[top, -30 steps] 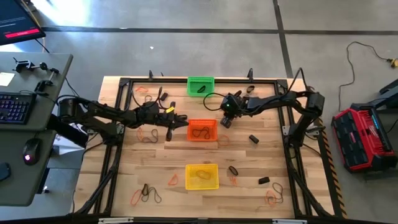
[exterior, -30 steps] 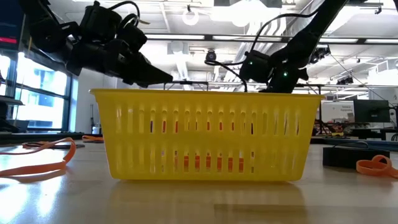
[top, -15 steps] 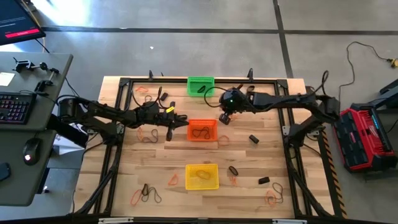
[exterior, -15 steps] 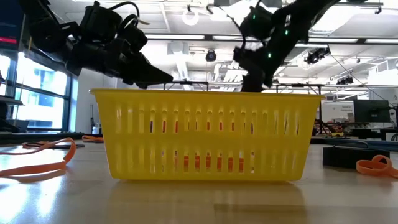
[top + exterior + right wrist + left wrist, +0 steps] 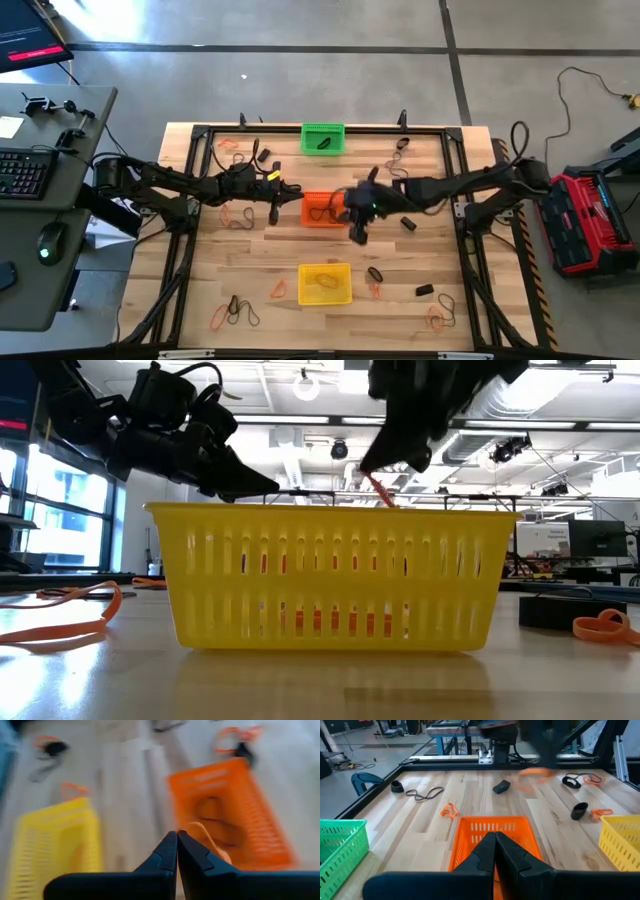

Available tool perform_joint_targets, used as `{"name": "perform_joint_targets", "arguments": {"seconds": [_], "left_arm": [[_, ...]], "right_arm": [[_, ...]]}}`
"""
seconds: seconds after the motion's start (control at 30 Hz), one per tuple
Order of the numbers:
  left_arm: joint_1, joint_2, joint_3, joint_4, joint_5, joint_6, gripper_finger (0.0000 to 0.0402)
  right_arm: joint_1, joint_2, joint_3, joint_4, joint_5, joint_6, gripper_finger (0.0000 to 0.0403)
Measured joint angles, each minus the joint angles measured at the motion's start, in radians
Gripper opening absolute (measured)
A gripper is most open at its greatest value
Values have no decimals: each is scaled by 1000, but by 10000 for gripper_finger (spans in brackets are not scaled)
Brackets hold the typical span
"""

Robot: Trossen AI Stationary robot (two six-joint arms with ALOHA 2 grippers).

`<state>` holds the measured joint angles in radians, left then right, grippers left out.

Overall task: Sort rubber bands into baskets
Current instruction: Put the orange rubber band into the yellow bin

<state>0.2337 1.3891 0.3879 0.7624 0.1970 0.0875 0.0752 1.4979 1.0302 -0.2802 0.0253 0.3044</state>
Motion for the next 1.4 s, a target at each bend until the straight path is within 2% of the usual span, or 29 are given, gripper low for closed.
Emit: {"name": "perform_joint_targets", "arguments": {"seconds": [0.33, 0.5, 0.67, 1.1, 1.4], "left_arm": [[0, 0, 0, 0, 0, 19, 0], [-1, 0, 1, 0, 0, 14, 0], [-1, 0, 1, -1, 1, -2, 0], [-1, 0, 1, -3, 1, -8, 0], [-1, 0, 1, -9, 2, -8, 0]], "right_arm": [[198, 15, 0, 166, -25, 200, 0], [244, 99, 0, 281, -102, 284, 0], [262, 181, 18, 305, -143, 343, 0], [257, 285, 31, 316, -262, 457, 0], [245, 291, 32, 355, -287, 455, 0]]}}
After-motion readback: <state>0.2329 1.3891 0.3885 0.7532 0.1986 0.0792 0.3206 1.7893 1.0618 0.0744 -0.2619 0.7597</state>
